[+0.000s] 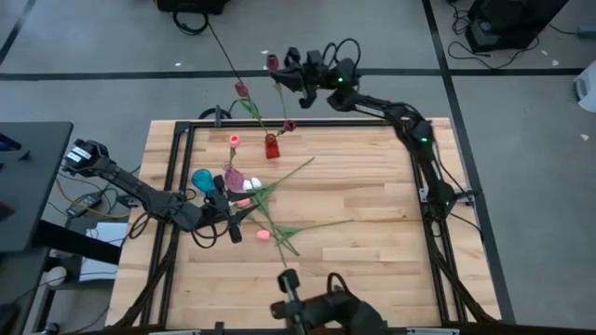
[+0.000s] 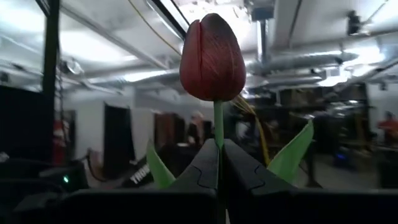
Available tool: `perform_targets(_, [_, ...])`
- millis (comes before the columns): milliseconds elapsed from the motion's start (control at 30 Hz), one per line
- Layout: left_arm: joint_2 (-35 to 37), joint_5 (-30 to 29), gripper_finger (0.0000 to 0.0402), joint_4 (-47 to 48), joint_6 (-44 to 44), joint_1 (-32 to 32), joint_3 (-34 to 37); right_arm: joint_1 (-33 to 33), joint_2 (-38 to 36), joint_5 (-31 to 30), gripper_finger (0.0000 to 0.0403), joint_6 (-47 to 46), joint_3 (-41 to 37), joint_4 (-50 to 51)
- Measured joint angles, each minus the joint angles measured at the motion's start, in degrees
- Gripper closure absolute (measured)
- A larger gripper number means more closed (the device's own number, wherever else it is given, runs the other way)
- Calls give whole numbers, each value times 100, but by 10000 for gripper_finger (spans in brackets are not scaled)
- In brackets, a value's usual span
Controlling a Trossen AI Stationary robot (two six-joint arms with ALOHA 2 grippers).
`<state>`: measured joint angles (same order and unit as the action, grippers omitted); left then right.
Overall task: Sort flowers into vase by color
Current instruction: Put the dark red flower into the red vase
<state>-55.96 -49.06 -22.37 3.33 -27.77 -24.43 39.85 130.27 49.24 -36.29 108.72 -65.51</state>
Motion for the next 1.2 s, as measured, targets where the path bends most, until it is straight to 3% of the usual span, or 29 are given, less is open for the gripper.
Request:
perform_targets(200, [0, 0, 243, 106, 9, -9, 0, -73, 912, -131, 388, -1184, 1059, -1211])
perform_targets(400, [2, -88, 243, 102, -18, -9, 0, -178, 1379, -612, 388, -1761, 1170, -2123])
perform_targets(667, [2, -208, 243, 129, -23, -9, 0, -297, 1513, -588, 388, -1579, 1068, -2176])
perform_targets(967, [2, -205, 243, 142, -20, -9, 0, -288, 1501, -133, 388, -1504, 1048, -2185])
perform_targets(1200, [2, -202, 243, 156, -15, -10, 0, -227, 1493, -113, 389, -1072, 462, -2050])
